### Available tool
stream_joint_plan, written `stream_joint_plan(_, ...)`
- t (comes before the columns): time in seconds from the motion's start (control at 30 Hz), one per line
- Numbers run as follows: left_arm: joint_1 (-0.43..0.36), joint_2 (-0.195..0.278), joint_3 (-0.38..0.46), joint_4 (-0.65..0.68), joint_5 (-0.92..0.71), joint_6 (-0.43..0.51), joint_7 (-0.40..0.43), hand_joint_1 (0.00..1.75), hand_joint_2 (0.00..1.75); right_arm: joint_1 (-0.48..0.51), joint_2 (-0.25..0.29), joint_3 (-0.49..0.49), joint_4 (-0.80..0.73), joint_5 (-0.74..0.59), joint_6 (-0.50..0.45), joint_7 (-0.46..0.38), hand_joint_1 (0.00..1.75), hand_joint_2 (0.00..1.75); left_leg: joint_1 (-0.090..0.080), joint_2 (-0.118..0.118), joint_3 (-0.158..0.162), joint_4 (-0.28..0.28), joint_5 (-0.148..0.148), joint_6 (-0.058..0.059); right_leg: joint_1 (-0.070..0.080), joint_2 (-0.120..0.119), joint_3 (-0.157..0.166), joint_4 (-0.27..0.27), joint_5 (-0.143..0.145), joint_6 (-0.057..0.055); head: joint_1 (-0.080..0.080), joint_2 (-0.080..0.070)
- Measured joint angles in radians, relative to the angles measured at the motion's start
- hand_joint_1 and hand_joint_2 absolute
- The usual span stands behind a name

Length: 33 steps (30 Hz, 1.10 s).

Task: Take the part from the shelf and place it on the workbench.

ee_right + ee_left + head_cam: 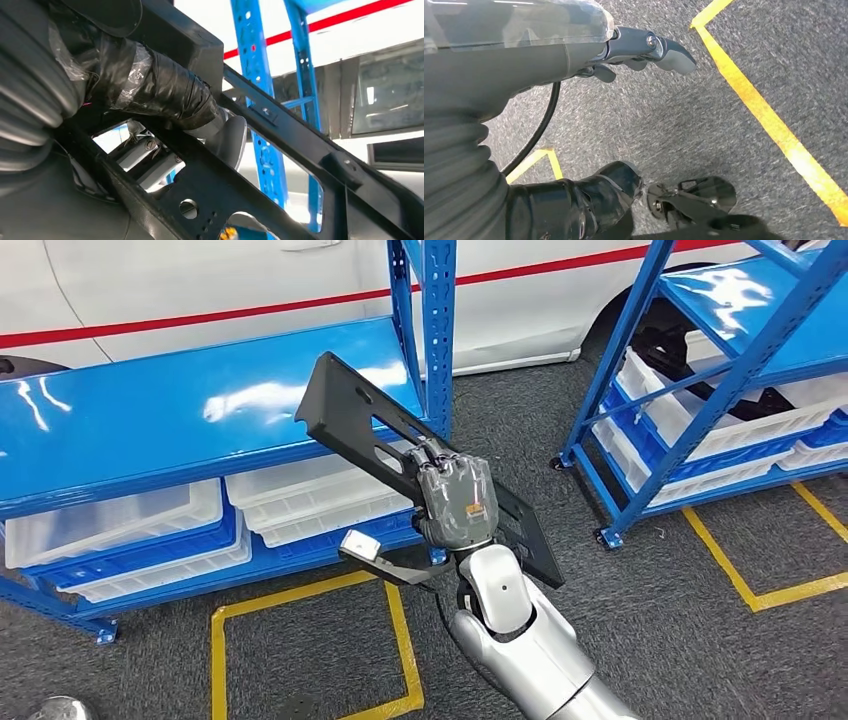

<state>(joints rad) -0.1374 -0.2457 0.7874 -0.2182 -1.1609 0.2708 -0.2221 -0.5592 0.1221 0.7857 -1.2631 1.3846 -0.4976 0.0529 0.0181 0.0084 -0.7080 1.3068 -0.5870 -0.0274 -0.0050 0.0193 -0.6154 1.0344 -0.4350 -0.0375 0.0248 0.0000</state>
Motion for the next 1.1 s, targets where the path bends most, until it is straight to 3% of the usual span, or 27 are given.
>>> stream_joint_plan(0.03, 0.0, 0.0, 0.0, 0.0, -0.001, 0.0, 0.001, 0.0, 1.75, -0.005, 0.0, 0.005, -0.008, 0.014, 0.014, 0.002, 1.75, 1.75, 0.0, -0.001, 0.009, -0.019, 0.022, 0.001, 0.0, 0.008, 0.0, 0.001, 0.0, 0.0, 0.0, 0.0)
stream_joint_plan(0.1, -0.001, 0.0, 0.0, 0.0, -0.002, 0.0, 0.002, 0.0, 1.75, -0.022, 0.001, 0.016, -0.025, 0.034, 0.036, 0.004, 1.75, 1.75, 0.0, -0.016, 0.072, -0.153, 0.093, 0.008, 0.0, 0.024, 0.001, 0.005, -0.001, 0.001, 0.0, 0.0)
stream_joint_plan(0.17, -0.003, 0.001, -0.001, 0.0, -0.002, 0.0, 0.003, 0.0, 1.75, -0.043, 0.002, 0.022, -0.04, 0.041, 0.048, 0.008, 1.75, 1.75, 0.0, -0.038, 0.125, -0.266, 0.129, 0.016, 0.002, 0.038, -0.004, 0.009, 0.0, 0.007, 0.0, 0.0)
stream_joint_plan(0.27, -0.006, 0.001, -0.002, 0.0, -0.002, -0.001, 0.003, 0.0, 1.75, -0.059, 0.002, 0.027, -0.052, 0.043, 0.054, 0.01, 1.75, 1.75, -0.001, -0.038, 0.135, -0.292, 0.133, 0.024, 0.001, 0.051, -0.011, 0.007, 0.007, 0.024, 0.0, 0.0)
stream_joint_plan(0.33, -0.007, 0.0, -0.002, 0.0, -0.002, -0.001, 0.003, 0.0, 1.75, -0.063, 0.002, 0.029, -0.06, 0.043, 0.056, 0.01, 1.75, 1.75, 0.004, -0.025, 0.138, -0.305, 0.142, 0.036, 0.004, 0.037, -0.023, 0.029, -0.012, 0.034, 0.001, 0.0)
stream_joint_plan(0.37, -0.007, 0.0, -0.002, 0.0, -0.002, -0.001, 0.002, 0.0, 1.75, -0.067, 0.002, 0.031, -0.065, 0.043, 0.056, 0.011, 1.75, 1.75, 0.006, -0.017, 0.14, -0.31, 0.147, 0.042, 0.004, 0.024, -0.041, 0.067, -0.036, 0.038, 0.003, 0.0)
stream_joint_plan(0.43, -0.006, 0.0, -0.002, 0.0, 0.0, -0.001, 0.002, 0.0, 1.75, -0.072, 0.0, 0.037, -0.076, 0.042, 0.052, 0.011, 1.75, 1.75, 0.005, -0.003, 0.138, -0.311, 0.148, 0.045, 0.0, -0.002, -0.099, 0.194, -0.099, 0.044, 0.004, 0.0)
stream_joint_plan(0.47, -0.005, 0.0, -0.002, 0.0, 0.0, -0.001, 0.002, 0.0, 1.75, -0.072, -0.001, 0.041, -0.082, 0.041, 0.048, 0.011, 1.75, 1.75, 0.004, 0.004, 0.138, -0.31, 0.148, 0.045, -0.002, -0.007, -0.127, 0.252, -0.119, 0.046, 0.004, 0.0)
stream_joint_plan(0.5, -0.005, 0.0, -0.002, 0.0, 0.001, -0.001, 0.003, 0.0, 1.75, -0.07, -0.002, 0.043, -0.086, 0.04, 0.043, 0.011, 1.75, 1.75, 0.004, 0.012, 0.137, -0.31, 0.147, 0.045, -0.004, -0.01, -0.141, 0.282, -0.122, 0.048, 0.004, 0.0)
stream_joint_plan(0.53, -0.004, 0.0, -0.002, 0.0, 0.001, 0.0, 0.003, 0.0, 1.75, -0.068, -0.003, 0.045, -0.091, 0.039, 0.036, 0.011, 1.75, 1.75, 0.004, 0.018, 0.137, -0.309, 0.146, 0.044, -0.006, -0.013, -0.134, 0.27, -0.104, 0.049, 0.005, 0.0)
stream_joint_plan(0.63, -0.005, 0.0, -0.002, 0.0, 0.001, 0.0, 0.004, 0.0, 1.75, -0.063, -0.007, 0.046, -0.108, 0.037, 0.0, 0.012, 1.75, 1.75, 0.002, 0.035, 0.138, -0.3, 0.138, 0.036, -0.004, -0.041, -0.038, 0.079, -0.019, 0.043, 0.004, 0.0)
stream_joint_plan(0.7, -0.005, 0.001, -0.002, 0.0, 0.0, 0.0, 0.004, 0.0, 1.75, -0.055, -0.01, 0.046, -0.118, 0.039, -0.039, 0.013, 1.75, 1.75, -0.003, 0.042, 0.136, -0.295, 0.134, 0.025, 0.002, -0.053, -0.007, 0.013, -0.008, 0.033, 0.004, 0.0)
stream_joint_plan(0.77, -0.005, 0.001, -0.003, 0.0, -0.003, -0.001, 0.005, 0.0, 1.75, -0.036, -0.013, 0.046, -0.126, 0.048, -0.089, 0.01, 1.75, 1.75, -0.004, 0.051, 0.139, -0.297, 0.133, 0.015, 0.004, -0.041, -0.007, 0.011, -0.008, 0.022, 0.003, 0.0)
stream_joint_plan(0.83, -0.005, 0.001, -0.004, 0.0, -0.007, -0.003, 0.006, 0.0, 1.75, -0.011, -0.015, 0.046, -0.135, 0.063, -0.138, 0.002, 1.75, 1.75, -0.001, 0.043, 0.135, -0.283, 0.116, 0.005, 0.0, -0.03, -0.005, 0.005, -0.004, 0.011, 0.003, 0.0)
stream_joint_plan(0.9, -0.004, 0.001, -0.004, 0.0, -0.011, -0.004, 0.007, 0.0, 1.75, 0.009, -0.015, 0.046, -0.144, 0.077, -0.171, -0.005, 1.75, 1.75, 0.002, 0.016, 0.096, -0.194, 0.06, -0.001, -0.003, -0.02, -0.003, 0.0, 0.0, 0.002, 0.003, 0.0)
stream_joint_plan(0.97, -0.002, 0.001, -0.004, 0.0, -0.013, -0.005, 0.008, 0.0, 1.75, 0.027, -0.014, 0.046, -0.148, 0.085, -0.186, -0.009, 1.75, 1.75, 0.002, 0.003, 0.031, -0.053, -0.001, -0.004, 0.0, -0.007, -0.004, 0.0, 0.0, -0.002, 0.003, 0.0)
stream_joint_plan(1.0, -0.001, 0.001, -0.004, 0.0, -0.013, -0.005, 0.009, 0.0, 1.75, 0.036, -0.014, 0.046, -0.148, 0.086, -0.188, -0.01, 1.75, 1.75, 0.002, 0.001, 0.009, -0.009, -0.011, -0.003, 0.002, 0.0, -0.004, 0.001, 0.0, -0.003, 0.003, 0.0)
stream_joint_plan(1.03, 0.0, 0.002, -0.004, 0.0, -0.013, -0.006, 0.01, 0.0, 1.75, 0.043, -0.014, 0.046, -0.149, 0.087, -0.188, -0.01, 1.75, 1.75, 0.002, 0.001, 0.005, -0.003, 0.0, -0.001, 0.003, 0.009, -0.004, 0.002, 0.0, -0.003, 0.003, 0.0)
stream_joint_plan(1.1, 0.001, 0.002, -0.004, 0.0, -0.013, -0.006, 0.01, 0.0, 1.75, 0.05, -0.014, 0.046, -0.15, 0.088, -0.189, -0.009, 1.75, 1.75, 0.0, -0.009, 0.052, -0.108, 0.07, 0.009, 0.006, 0.026, -0.002, 0.004, 0.0, -0.003, 0.003, 0.0)
